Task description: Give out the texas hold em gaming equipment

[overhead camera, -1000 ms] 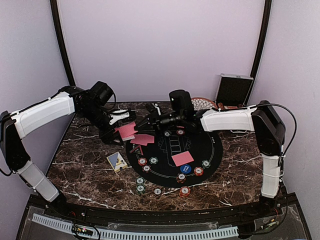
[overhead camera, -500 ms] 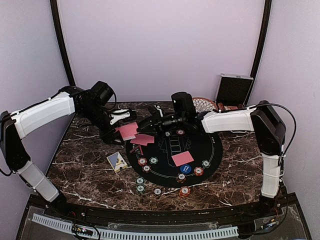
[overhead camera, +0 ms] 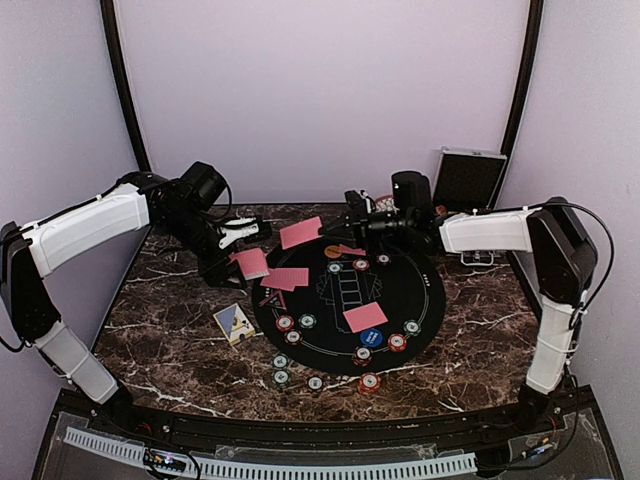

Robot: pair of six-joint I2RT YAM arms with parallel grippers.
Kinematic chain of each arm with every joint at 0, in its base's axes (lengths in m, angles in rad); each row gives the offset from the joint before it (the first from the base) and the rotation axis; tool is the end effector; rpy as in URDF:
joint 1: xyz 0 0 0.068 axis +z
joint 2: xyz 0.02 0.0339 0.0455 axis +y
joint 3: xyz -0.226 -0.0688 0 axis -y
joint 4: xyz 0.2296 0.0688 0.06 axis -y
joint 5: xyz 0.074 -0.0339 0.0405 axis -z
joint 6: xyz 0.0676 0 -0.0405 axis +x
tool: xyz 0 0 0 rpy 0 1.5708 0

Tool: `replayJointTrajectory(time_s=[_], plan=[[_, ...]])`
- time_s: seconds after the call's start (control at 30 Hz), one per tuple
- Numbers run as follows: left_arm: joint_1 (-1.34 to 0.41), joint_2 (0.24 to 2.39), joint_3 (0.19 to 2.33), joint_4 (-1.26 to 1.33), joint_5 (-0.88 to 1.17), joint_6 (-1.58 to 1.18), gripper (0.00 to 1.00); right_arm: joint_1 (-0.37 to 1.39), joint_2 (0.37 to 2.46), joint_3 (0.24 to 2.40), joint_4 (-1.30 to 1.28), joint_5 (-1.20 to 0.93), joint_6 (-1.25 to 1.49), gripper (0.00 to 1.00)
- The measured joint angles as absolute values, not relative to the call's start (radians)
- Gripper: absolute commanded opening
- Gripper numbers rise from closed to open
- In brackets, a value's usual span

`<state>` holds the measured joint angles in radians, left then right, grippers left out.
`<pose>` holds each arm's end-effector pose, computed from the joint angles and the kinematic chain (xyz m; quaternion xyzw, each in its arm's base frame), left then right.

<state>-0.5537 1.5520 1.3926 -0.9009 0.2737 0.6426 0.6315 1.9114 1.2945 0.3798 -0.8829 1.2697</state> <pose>0.2625 -0.1838 0.2409 0.5682 0.7727 -0.1208 0.2557 0.3172 0.2967 0.2152 -0.0280 0.7575 0.6502 0.0518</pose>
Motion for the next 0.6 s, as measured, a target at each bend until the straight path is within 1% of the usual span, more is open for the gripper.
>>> replayJointTrajectory(time_s=[0.13,0.33,0.6], plan=[[-0.554,1.552,1.393,-0.902,0.272,0.643,0.0,0.554,1.902,1.289,0.358,-0.887,1.232,0.0],[-0.554,1.552,1.393,-0.91,0.272,0.643,0.0,0.427,1.921,1.327,0.224,-0.887,1.128,0.0],[-0.554,1.552,1.393,-0.916,0.272,0.643,0.0,0.339,2.091,1.51,0.031,-0.844,0.96,0.0]])
